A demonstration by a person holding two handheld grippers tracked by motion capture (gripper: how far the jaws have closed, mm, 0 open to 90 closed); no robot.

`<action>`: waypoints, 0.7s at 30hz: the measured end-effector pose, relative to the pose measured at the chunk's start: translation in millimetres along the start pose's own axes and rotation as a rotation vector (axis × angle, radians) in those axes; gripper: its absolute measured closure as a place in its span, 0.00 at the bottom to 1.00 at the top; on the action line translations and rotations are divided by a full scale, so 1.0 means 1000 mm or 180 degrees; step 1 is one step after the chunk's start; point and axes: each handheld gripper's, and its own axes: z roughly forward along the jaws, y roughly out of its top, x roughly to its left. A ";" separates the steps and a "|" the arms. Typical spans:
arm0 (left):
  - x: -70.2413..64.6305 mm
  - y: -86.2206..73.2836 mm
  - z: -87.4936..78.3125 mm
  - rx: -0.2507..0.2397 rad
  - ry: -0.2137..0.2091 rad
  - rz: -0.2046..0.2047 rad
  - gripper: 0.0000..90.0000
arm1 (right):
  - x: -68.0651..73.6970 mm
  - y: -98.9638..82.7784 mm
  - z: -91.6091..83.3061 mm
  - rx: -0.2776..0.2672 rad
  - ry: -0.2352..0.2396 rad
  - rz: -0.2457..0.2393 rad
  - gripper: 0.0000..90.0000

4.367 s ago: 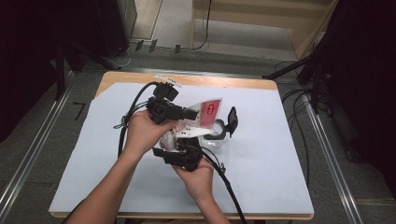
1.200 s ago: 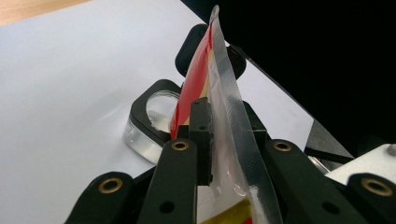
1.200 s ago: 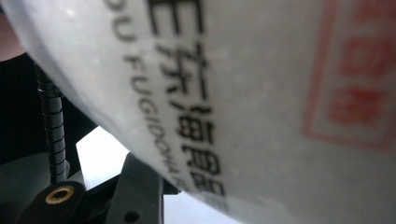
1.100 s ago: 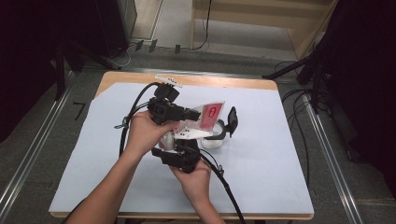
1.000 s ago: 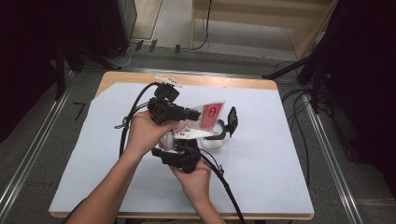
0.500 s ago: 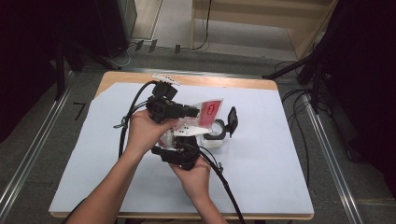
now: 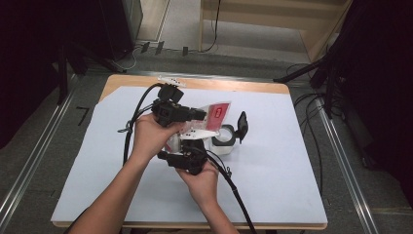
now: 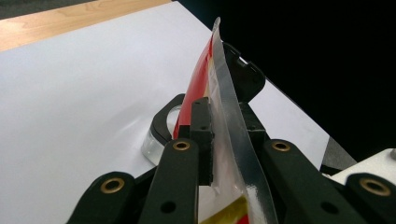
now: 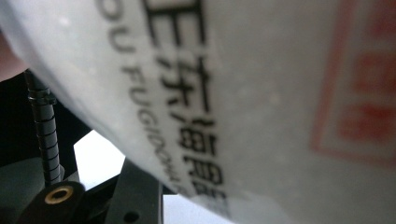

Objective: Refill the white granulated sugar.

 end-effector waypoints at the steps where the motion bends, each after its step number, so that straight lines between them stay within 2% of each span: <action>1: 0.000 0.000 0.000 -0.0016 -0.0009 0.0007 0.91 | 0.000 0.000 0.000 -0.0013 0.0009 0.0006 0.68; 21: -0.001 -0.001 0.000 -0.0001 -0.0033 -0.0004 0.90 | 0.000 -0.003 -0.001 -0.0010 0.0032 -0.0014 0.67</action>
